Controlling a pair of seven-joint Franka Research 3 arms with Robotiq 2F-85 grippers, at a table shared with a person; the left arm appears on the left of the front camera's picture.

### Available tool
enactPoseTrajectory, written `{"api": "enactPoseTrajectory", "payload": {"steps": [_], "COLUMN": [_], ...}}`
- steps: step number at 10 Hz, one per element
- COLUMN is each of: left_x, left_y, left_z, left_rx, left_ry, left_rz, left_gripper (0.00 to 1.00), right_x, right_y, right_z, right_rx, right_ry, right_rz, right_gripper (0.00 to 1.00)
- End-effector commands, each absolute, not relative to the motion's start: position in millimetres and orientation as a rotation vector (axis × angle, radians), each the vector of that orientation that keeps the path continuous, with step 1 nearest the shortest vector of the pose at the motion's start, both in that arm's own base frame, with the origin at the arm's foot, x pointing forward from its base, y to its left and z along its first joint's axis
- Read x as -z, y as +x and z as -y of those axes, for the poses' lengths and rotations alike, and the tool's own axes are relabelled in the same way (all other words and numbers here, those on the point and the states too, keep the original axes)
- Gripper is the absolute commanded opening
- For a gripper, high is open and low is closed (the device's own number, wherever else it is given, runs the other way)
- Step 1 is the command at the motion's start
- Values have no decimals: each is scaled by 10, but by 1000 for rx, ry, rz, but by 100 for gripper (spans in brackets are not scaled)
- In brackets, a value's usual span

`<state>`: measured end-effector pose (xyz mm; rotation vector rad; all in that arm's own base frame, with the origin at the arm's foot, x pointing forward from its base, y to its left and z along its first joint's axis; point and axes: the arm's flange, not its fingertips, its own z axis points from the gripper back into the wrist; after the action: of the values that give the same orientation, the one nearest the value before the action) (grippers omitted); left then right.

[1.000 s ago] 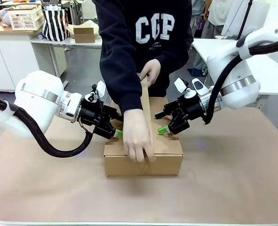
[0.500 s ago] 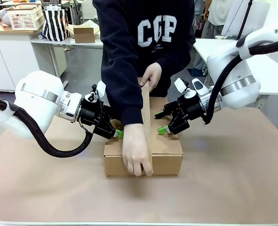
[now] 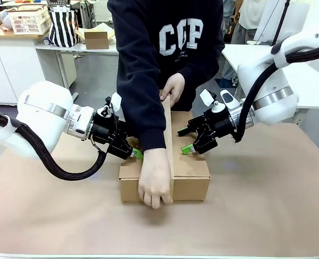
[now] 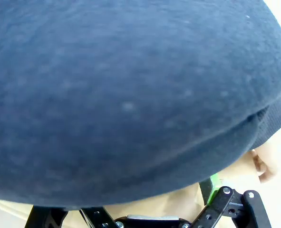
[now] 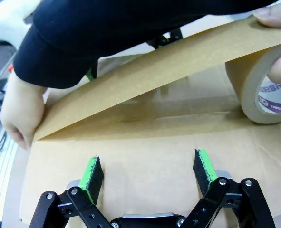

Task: Pack the gift set into the box.
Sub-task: Press and hold the closed box until the human finishes sealing it.

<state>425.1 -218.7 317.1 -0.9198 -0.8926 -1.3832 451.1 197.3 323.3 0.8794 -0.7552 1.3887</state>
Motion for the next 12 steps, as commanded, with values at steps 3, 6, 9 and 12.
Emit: {"api": "enactPoseTrajectory", "payload": {"steps": [3, 6, 9, 12], "left_x": [-3147, -3147, -3147, -3147], "left_y": [4245, 4245, 4245, 4245], "left_z": [2175, 2175, 2175, 2175], "left_rx": [1379, 1379, 1379, 1379], "left_ry": [-920, -920, -920, -920], "left_rz": [888, 888, 888, 888], "left_gripper": [100, 100, 100, 100], "right_x": [-3226, -3226, -3226, -3226], "right_y": [4505, 4505, 4505, 4505], "right_z": [-1974, -1974, -1974, -1974], "right_rx": [-1389, -1389, -1389, -1389], "right_ry": [878, 878, 878, 878], "right_rz": [754, 754, 754, 754], "right_gripper": [100, 100, 100, 100]}}
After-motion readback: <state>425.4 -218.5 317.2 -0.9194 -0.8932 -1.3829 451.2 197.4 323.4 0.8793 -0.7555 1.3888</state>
